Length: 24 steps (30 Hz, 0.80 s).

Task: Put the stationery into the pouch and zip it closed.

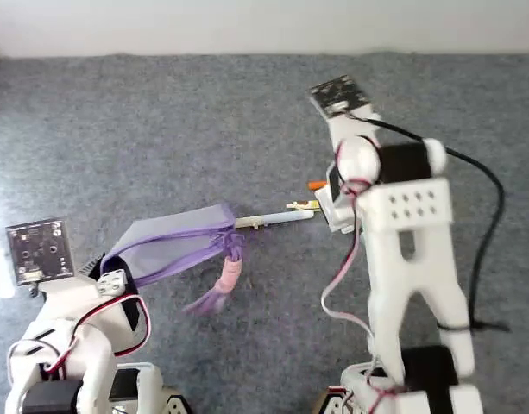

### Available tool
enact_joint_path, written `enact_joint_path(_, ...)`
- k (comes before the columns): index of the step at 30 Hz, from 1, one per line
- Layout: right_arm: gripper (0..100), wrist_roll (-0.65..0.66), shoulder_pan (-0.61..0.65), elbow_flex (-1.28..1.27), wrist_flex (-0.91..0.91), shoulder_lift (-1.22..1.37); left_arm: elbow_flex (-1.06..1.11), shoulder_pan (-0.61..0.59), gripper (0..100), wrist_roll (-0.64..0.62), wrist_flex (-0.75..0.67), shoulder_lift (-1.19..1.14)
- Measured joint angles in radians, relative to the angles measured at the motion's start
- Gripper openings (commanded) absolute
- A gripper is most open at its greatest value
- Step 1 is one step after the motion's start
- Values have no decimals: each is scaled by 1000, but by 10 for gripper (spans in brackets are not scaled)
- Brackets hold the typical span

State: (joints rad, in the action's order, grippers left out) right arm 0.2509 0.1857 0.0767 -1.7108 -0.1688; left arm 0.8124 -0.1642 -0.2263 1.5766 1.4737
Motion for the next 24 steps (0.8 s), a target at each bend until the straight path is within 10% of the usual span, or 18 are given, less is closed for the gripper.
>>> enact_joint_path(24,213,557,-54,224,465,652,0,-17,13,-2,0,0)
